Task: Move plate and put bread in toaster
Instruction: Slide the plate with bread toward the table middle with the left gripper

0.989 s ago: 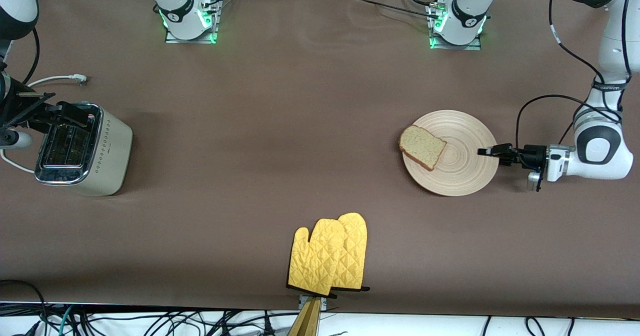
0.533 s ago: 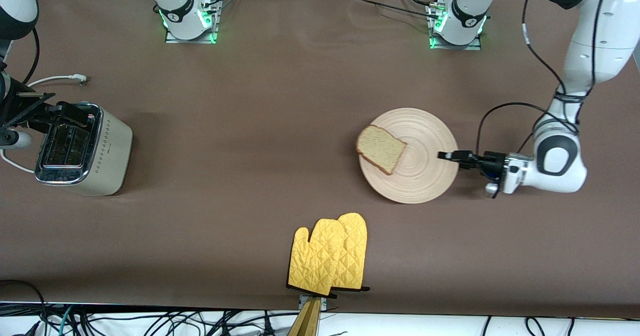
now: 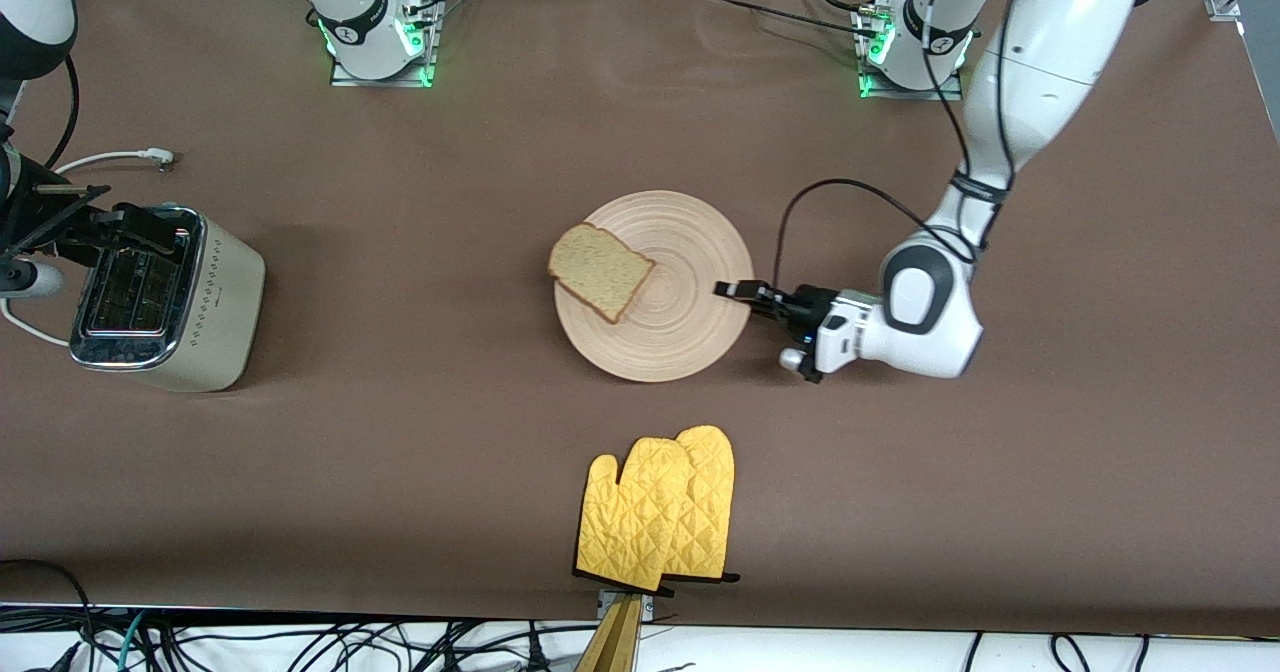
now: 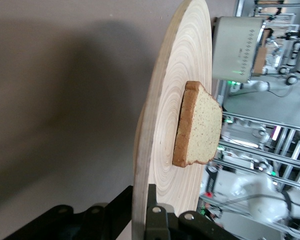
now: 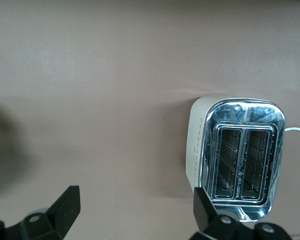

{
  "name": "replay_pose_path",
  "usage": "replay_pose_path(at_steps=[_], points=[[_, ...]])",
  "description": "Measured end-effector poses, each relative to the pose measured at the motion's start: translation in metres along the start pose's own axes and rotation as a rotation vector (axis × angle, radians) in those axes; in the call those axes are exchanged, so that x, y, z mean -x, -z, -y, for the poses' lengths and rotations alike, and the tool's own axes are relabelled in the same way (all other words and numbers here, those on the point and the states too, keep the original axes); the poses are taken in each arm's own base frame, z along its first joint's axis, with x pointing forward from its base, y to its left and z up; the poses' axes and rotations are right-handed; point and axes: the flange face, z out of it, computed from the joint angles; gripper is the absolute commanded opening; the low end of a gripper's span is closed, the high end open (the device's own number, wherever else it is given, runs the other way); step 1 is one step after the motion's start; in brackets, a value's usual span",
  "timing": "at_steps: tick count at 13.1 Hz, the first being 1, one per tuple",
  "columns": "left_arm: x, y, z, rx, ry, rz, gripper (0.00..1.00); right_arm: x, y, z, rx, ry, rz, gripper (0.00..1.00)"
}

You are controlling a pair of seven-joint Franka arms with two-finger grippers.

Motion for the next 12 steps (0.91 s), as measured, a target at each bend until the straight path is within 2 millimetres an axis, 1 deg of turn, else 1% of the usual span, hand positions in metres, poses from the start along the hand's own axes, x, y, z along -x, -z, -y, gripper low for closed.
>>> replay_pose_path(at_steps=[2, 4, 6, 10, 11, 12], points=[[0.0, -0.034, -0.014, -0.009, -0.008, -0.01, 0.0, 0.0, 0.0, 0.0, 0.0, 0.0, 0.0, 1.0], [0.0, -0.052, -0.018, -0.046, -0.017, -0.028, 0.0, 0.0, 0.0, 0.0, 0.0, 0.0, 0.0, 1.0], [0.001, -0.057, -0.011, -0.063, -0.007, -0.038, 0.0, 0.0, 0.0, 0.0, 0.0, 0.0, 0.0, 1.0], [0.002, -0.059, 0.011, -0.068, 0.027, -0.036, 0.0, 0.0, 0.0, 0.0, 0.0, 0.0, 0.0, 1.0], [0.002, -0.061, 0.015, -0.058, 0.04, -0.042, 0.04, 0.0, 0.0, 0.0, 0.0, 0.0, 0.0, 1.0], [0.001, -0.063, 0.018, -0.051, 0.051, -0.053, 0.1, 0.0, 0.0, 0.0, 0.0, 0.0, 0.0, 1.0]])
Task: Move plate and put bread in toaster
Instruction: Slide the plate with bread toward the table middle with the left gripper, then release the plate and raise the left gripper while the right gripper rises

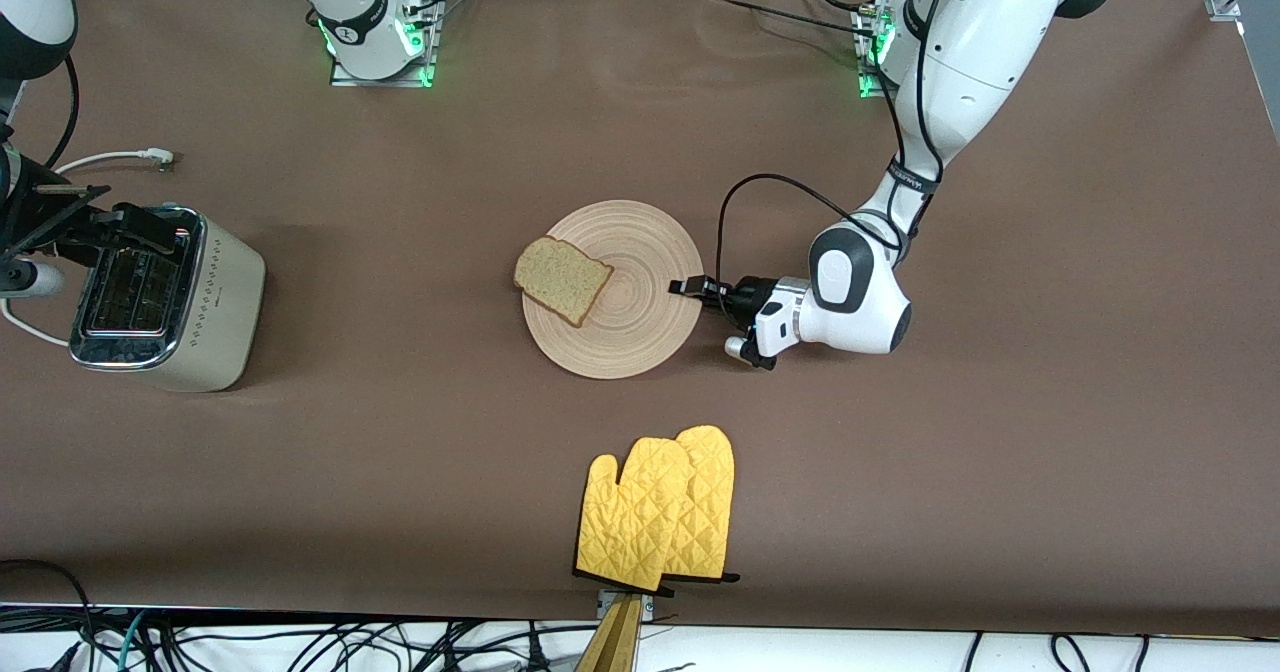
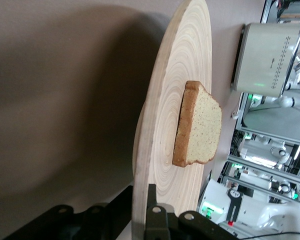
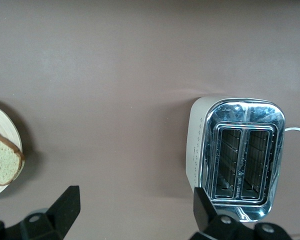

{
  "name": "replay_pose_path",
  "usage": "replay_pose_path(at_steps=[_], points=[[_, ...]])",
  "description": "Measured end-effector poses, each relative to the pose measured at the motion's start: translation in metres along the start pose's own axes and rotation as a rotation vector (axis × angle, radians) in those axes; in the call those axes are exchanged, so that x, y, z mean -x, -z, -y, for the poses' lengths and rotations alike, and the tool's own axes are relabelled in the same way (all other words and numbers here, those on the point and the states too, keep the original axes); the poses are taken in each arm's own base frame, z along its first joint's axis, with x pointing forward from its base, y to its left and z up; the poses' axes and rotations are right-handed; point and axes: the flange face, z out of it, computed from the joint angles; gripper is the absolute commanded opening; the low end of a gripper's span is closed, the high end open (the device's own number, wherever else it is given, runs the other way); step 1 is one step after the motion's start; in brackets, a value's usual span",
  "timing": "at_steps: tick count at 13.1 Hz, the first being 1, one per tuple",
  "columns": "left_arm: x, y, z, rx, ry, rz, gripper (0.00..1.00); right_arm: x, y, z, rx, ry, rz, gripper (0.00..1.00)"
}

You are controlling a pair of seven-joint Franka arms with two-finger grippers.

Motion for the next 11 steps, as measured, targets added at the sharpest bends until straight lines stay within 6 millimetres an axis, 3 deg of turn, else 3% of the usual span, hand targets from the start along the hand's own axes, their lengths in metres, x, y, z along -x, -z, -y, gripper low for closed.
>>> replay_pose_path(at_steps=[2, 5, 7, 8, 11], points=[[-0.001, -0.001, 0.004, -0.004, 0.008, -0.01, 0.19, 0.0, 0.0, 0.0, 0.0, 0.0, 0.0, 1.0], [-0.002, 0.0, 0.004, 0.002, 0.01, -0.017, 0.5, 0.0, 0.0, 0.0, 0.0, 0.0, 0.0, 1.0], [-0.003, 0.002, 0.003, 0.003, 0.009, -0.021, 0.77, 0.0, 0.0, 0.0, 0.0, 0.0, 0.0, 1.0], [-0.003, 0.005, 0.004, 0.002, 0.012, -0.026, 1.0, 0.0, 0.0, 0.0, 0.0, 0.0, 0.0, 1.0], [-0.002, 0.034, 0.011, -0.01, 0.027, -0.062, 1.0, -0.002, -0.005, 0.0, -0.001, 0.0, 0.008, 1.0]])
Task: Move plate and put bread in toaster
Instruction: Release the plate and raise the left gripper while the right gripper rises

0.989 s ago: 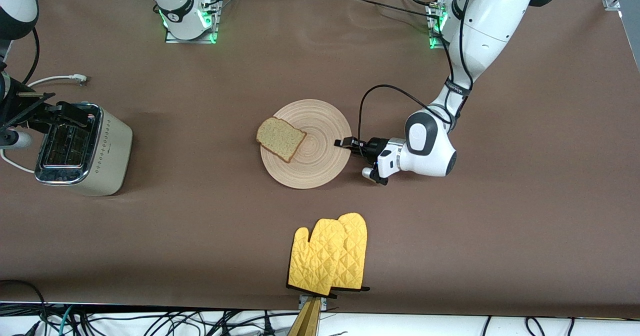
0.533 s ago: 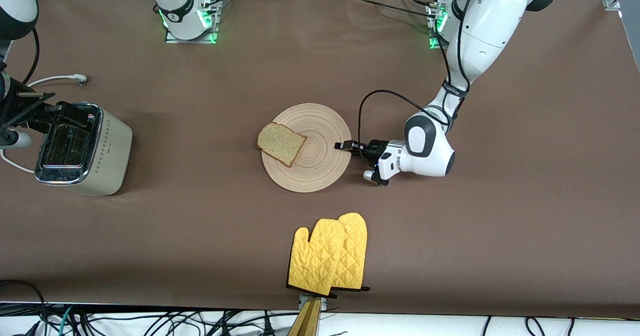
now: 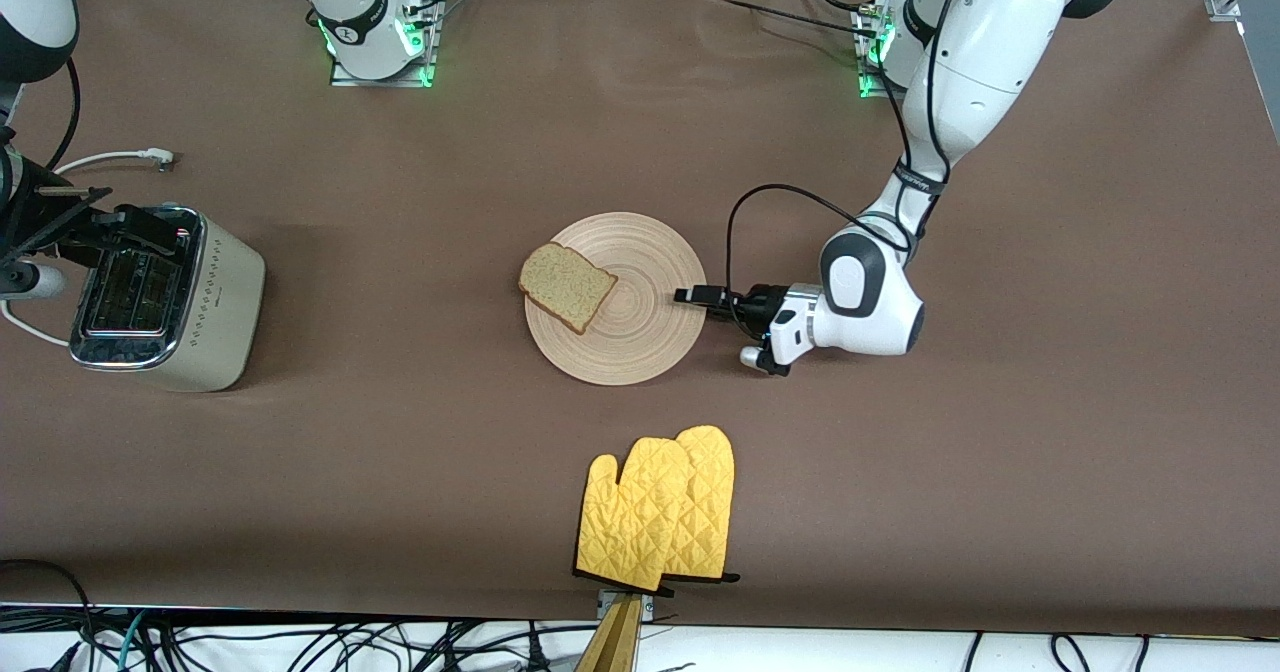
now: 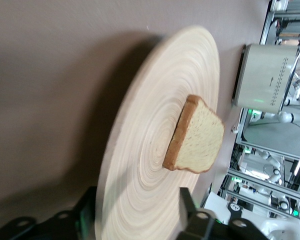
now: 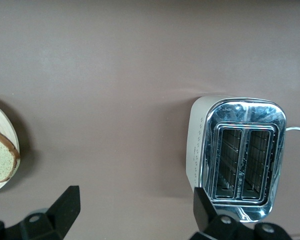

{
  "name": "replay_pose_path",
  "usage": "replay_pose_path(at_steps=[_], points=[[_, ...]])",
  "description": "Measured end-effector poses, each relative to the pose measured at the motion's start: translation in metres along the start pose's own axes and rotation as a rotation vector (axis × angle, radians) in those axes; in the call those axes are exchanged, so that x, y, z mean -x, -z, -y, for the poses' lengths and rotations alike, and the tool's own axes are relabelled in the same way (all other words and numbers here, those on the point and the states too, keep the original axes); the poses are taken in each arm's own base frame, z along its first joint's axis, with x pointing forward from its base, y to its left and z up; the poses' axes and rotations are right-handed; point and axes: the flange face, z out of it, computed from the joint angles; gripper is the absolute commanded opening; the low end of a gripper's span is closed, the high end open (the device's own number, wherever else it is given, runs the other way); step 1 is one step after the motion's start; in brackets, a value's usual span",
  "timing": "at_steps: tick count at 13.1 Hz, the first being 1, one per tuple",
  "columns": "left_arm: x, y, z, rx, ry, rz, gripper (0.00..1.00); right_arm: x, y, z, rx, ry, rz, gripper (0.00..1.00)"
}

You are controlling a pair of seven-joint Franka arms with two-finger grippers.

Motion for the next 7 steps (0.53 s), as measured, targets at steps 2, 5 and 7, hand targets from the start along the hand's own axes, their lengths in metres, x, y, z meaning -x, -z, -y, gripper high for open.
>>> replay_pose_path(at_steps=[2, 5, 7], points=[[0.006, 0.046, 0.001, -0.005, 0.02, -0.055, 1.0, -0.001, -0.003, 0.0, -0.001, 0.0, 0.005, 1.0], [0.024, 0.134, 0.0, -0.104, -0.025, -0.096, 1.0, -0.004, -0.011, 0.001, -0.002, 0.002, 0.018, 1.0], [0.033, 0.196, -0.015, -0.263, -0.109, -0.086, 1.0, -0.007, -0.019, 0.0, -0.003, 0.001, 0.032, 1.0]])
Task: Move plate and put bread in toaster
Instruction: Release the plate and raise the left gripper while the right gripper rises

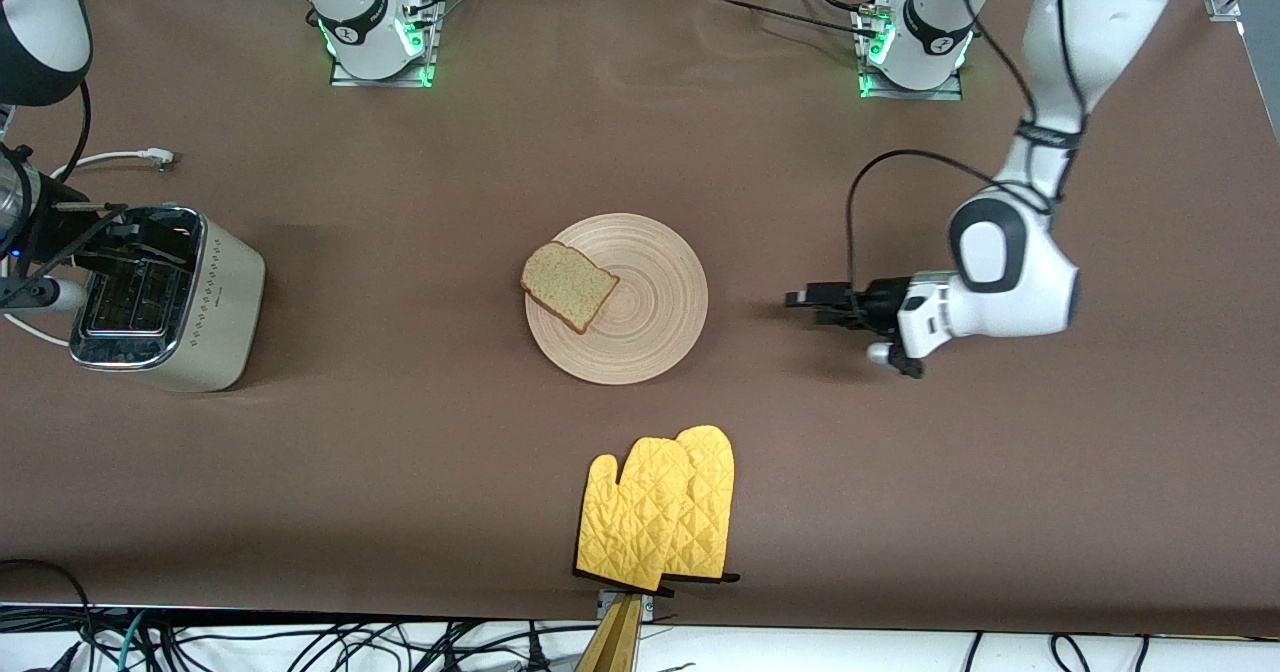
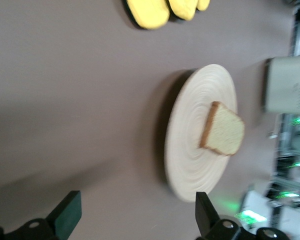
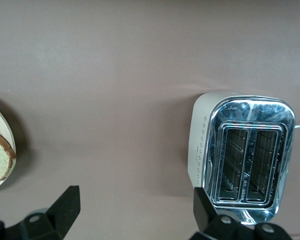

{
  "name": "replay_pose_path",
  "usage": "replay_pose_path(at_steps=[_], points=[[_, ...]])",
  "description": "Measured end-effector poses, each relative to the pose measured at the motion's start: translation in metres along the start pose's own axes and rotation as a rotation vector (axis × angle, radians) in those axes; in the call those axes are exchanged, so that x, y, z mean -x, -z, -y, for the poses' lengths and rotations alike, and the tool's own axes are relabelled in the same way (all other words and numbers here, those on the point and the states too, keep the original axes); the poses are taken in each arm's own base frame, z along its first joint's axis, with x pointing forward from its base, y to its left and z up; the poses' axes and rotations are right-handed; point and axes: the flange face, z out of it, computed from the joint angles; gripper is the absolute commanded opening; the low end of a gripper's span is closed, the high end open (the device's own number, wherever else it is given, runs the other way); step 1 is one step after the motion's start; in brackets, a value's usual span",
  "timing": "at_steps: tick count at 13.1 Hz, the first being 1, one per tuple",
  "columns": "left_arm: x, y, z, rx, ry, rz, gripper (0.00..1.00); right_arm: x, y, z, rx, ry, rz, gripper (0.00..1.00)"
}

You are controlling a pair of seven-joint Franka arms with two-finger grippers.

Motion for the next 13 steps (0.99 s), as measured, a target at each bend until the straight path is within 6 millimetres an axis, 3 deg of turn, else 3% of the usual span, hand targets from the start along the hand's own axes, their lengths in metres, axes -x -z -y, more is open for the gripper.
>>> replay_pose_path(at_steps=[2, 4, 9, 11, 13], points=[[0.006, 0.066, -0.021, -0.196, -0.032, 0.0, 1.0, -0.003, -0.007, -0.001, -0.001, -0.003, 0.013, 1.0], [0.019, 0.119, -0.062, -0.404, -0.04, -0.009, 1.0, -0.005, -0.013, -0.001, -0.002, -0.004, 0.024, 1.0], [0.078, 0.194, -0.142, -0.666, -0.011, 0.029, 1.0, -0.007, -0.021, -0.001, -0.004, -0.003, 0.039, 1.0], [0.098, 0.225, -0.161, -0.774, -0.033, 0.032, 1.0, -0.008, -0.028, 0.0, -0.005, -0.002, 0.059, 1.0], [0.106, 0.248, -0.165, -0.834, -0.017, 0.057, 1.0, -0.006, -0.037, 0.001, -0.008, -0.014, 0.093, 1.0]])
